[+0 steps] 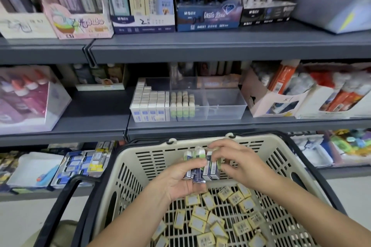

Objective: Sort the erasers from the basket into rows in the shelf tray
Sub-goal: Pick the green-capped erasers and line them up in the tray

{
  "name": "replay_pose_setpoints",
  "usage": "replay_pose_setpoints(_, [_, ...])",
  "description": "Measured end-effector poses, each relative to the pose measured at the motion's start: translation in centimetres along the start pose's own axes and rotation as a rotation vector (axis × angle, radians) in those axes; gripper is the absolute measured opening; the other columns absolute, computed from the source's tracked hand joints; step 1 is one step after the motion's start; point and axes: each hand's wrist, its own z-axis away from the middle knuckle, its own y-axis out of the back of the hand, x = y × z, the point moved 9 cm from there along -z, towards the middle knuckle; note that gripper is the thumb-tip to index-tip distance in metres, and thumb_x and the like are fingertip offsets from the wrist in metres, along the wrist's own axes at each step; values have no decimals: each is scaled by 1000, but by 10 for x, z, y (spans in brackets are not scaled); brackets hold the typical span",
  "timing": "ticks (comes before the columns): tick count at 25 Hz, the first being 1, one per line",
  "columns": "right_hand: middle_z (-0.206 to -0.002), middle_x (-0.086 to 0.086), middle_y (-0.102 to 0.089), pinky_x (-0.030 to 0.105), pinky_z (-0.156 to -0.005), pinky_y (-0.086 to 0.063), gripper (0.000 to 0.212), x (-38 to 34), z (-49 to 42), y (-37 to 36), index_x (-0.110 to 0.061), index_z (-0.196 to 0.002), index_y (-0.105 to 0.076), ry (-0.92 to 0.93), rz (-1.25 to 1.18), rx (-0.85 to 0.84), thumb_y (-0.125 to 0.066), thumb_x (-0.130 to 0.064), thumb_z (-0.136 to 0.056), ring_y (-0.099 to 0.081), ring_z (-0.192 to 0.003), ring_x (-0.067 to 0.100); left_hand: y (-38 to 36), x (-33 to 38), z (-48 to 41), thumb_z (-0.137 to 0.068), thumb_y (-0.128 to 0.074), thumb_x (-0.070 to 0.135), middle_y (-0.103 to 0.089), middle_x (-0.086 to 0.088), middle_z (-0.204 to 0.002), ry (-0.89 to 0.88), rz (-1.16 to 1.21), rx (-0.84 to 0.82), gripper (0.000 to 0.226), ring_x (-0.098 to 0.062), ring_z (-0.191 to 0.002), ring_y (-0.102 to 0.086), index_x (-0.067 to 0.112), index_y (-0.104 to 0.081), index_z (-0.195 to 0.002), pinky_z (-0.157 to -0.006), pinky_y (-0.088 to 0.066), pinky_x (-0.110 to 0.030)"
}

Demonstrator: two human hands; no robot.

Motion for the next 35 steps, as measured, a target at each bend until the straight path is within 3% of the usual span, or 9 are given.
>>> replay_pose_setpoints(3, [-120,-17,-52,14,-84,-44,42,9,-8,10,-37,-96,-61,-89,-72,25,-64,1,-78,-55,-100,-1,-2,20,1,-55,-78,13,-67,-9,-66,-49,-43,66,17,-15,-46,-60,9,-75,-71,-37,-48,-20])
replay_pose_setpoints(6, [-105,-19,-59,12,-79,-44,49,22,-14,24,-43,-99,-64,-170,-164,94,-65,2,-80,-58,-94,3,9,48,6,-58,-79,7,-68,-8,-68,-162,-114,180,36,-16,-50,-59,11,-66,-91,-37,-46,-21])
replay_pose_setpoints(10, [-86,-12,-60,19,-69,-49,35,41,-31,40,-56,-96,-61,-304,-200,123,-67,-24,-83,-58,-72,8,23,95,12,-69,-75,-1,-66,0,-65,-378,-252,281,42,-14,-51,-56,20,-60,-103,-38,-44,-22])
replay_pose_setpoints(15, [-70,-5,-61,27,-63,-49,11,65,-85,69,-28,-76,-62,-445,-156,291,-73,-26,-77,-54,-57,4,48,137,9,-74,-72,-2,-63,-6,-70,-560,-192,395,42,-15,-46,-51,22,-59,-106,-41,-43,-25])
replay_pose_setpoints(17, [-71,-7,-67,17,-60,-46,11,76,-109,77,-20,-76,-61,-499,-20,293,-69,-26,-82,-62,-63,4,53,140,4,-76,-70,-5,-60,-7,-70,-575,-169,388,39,-14,-45,-51,17,-59,-106,-40,-43,-24])
replay_pose_setpoints(19, [-86,-1,-70,14,-62,-39,7,81,-134,78,-18,-91,-66,-494,158,245,-62,-22,-87,-62,-77,12,55,140,-1,-77,-68,-8,-60,-7,-67,-562,-142,364,36,-14,-45,-50,16,-59,-103,-38,-41,-24])
replay_pose_setpoints(21, [-97,2,-69,18,-69,-37,16,82,-153,75,-18,-102,-66,-467,227,224,-58,-22,-89,-61,-86,20,57,141,-3,-78,-66,-8,-62,-5,-63,-551,-86,339,34,-15,-45,-50,16,-60,-102,-37,-40,-23])
replay_pose_setpoints(29, [-107,6,-67,33,-88,-48,17,97,-185,32,-20,-105,-61,-510,327,-21,-50,-21,-92,-60,-101,27,62,141,-10,-78,-66,-7,-64,-1,-66,-545,-74,314,37,-14,-49,-53,18,-58,-105,-39,-39,-24])
replay_pose_setpoints(35, [-112,4,-62,38,-85,-50,19,104,-195,14,-21,-105,-56,-540,468,-158,-42,-24,-93,-57,-98,24,62,140,-11,-77,-68,-4,-64,0,-68,-542,-107,302,38,-15,-53,-55,18,-58,-105,-40,-40,-24])
